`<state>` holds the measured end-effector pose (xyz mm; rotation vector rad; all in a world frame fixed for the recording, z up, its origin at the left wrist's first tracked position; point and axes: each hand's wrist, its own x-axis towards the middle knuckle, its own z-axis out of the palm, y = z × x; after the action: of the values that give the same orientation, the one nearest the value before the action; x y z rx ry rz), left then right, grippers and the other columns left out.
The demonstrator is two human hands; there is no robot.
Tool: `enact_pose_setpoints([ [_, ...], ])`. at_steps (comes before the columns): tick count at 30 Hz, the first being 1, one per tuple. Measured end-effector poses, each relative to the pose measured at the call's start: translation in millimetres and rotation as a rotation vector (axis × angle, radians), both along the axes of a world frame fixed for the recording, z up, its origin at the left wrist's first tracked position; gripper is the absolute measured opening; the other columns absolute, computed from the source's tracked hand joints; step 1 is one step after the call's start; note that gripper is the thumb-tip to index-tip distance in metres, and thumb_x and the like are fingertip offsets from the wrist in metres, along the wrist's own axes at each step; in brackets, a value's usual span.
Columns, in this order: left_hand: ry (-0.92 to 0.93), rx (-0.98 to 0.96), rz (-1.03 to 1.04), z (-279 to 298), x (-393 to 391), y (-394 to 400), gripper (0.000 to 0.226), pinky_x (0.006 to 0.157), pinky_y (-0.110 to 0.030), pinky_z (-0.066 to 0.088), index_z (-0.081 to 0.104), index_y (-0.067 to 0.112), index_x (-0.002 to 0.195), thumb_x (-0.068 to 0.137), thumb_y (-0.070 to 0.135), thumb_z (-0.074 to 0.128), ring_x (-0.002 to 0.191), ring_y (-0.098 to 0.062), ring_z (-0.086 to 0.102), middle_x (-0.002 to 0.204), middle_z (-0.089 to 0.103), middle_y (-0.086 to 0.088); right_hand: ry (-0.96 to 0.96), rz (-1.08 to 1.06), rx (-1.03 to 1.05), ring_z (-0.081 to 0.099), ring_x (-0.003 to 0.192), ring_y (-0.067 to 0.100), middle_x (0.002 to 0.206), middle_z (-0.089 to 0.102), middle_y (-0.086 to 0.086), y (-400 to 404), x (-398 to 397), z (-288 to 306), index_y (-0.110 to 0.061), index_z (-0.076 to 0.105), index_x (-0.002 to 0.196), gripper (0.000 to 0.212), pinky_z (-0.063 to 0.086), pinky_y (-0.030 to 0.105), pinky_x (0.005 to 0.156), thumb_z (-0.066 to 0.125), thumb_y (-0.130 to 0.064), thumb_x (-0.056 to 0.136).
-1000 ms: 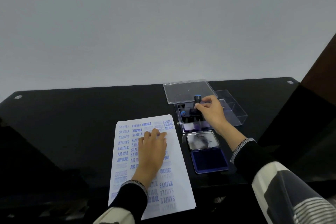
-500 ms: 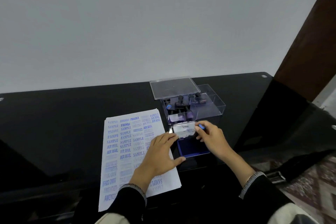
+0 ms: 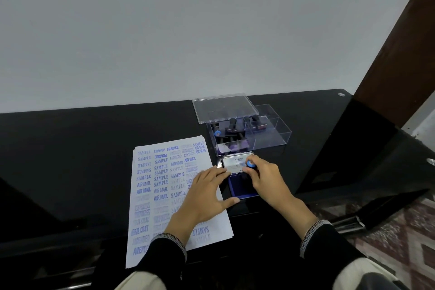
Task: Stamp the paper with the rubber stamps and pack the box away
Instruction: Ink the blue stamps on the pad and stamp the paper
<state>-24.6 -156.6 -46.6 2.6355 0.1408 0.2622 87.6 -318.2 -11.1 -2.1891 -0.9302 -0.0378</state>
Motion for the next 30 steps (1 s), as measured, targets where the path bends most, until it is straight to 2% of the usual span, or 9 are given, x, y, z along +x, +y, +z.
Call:
enact_pose_setpoints([
  [4,-0.074,-0.136,0.139,7,-7,10,0.061,0.119,-0.03,0.005,0.041,0.028,0.143,0.091,0.058,0.05,0.142,-0.007,0.021,0.147,0.037,0.015,-0.034,-0.016,0.048,0.056,0.073,0.0,0.086,0.057,-0.004,-1,-6,-6,-0.01,0.058,0.096,0.005,0.042,0.008,0.067,0.059,-0.007,0.091],
  [6,-0.134,-0.141,0.253,7,-14,24,0.047,0.118,-0.031,0.013,0.047,0.026,0.139,0.096,0.043,0.051,0.138,-0.01,0.031,0.144,0.044,0.01,-0.044,-0.034,0.061,0.057,0.074,0.007,0.086,0.057,-0.002,-2,-9,-10,-0.009,0.057,0.095,0.005,0.045,0.016,0.067,0.058,-0.006,0.091],
  [9,-0.152,-0.103,0.438,5,-28,50,0.039,0.115,-0.034,0.026,0.052,0.02,0.135,0.097,0.026,0.053,0.132,-0.012,0.039,0.14,0.05,0.005,-0.061,-0.061,0.054,0.059,0.079,0.016,0.091,0.056,-0.002,-2,-13,-16,-0.006,0.059,0.101,0.012,0.048,0.02,0.07,0.06,-0.005,0.09],
  [13,-0.185,-0.056,0.641,4,-49,83,0.036,0.112,-0.041,0.033,0.056,0.014,0.13,0.094,0.021,0.055,0.128,-0.018,0.044,0.136,0.053,0.0,-0.075,-0.057,0.032,0.06,0.079,0.016,0.092,0.058,0.001,0,-11,-13,-0.005,0.058,0.101,0.012,0.052,0.027,0.069,0.06,-0.003,0.089],
  [18,-0.116,-0.033,0.835,-5,-68,107,0.047,0.118,-0.048,0.02,0.051,0.011,0.134,0.092,0.031,0.058,0.138,-0.025,0.033,0.139,0.049,-0.005,-0.086,-0.034,0.02,0.053,0.074,0.006,0.084,0.055,-0.001,6,-4,-7,-0.004,0.057,0.094,0.007,0.04,0.006,0.061,0.06,0.0,0.089],
  [23,-0.078,-0.044,0.847,-10,-72,108,0.056,0.119,-0.046,0.014,0.047,0.01,0.136,0.091,0.042,0.056,0.139,-0.025,0.032,0.141,0.048,-0.006,-0.1,-0.076,0.074,0.055,0.073,0.01,0.084,0.056,0.0,4,-12,-14,-0.004,0.056,0.093,0.009,0.043,0.009,0.064,0.06,0.002,0.088],
  [27,-0.075,-0.036,0.841,-11,-72,107,0.056,0.119,-0.046,0.014,0.048,0.009,0.136,0.092,0.044,0.054,0.137,-0.024,0.036,0.14,0.047,-0.005,-0.109,-0.115,0.11,0.054,0.078,0.01,0.09,0.053,-0.004,1,-20,-19,0.001,0.06,0.098,0.014,0.035,-0.004,0.072,0.06,0.008,0.086],
  [30,-0.061,-0.023,0.833,-12,-73,107,0.058,0.119,-0.046,0.014,0.046,0.009,0.137,0.093,0.046,0.052,0.138,-0.023,0.034,0.142,0.045,-0.005,-0.107,-0.105,0.101,0.054,0.076,0.01,0.088,0.053,-0.004,1,-19,-19,0.0,0.059,0.096,0.013,0.036,-0.003,0.07,0.061,0.006,0.086],
])
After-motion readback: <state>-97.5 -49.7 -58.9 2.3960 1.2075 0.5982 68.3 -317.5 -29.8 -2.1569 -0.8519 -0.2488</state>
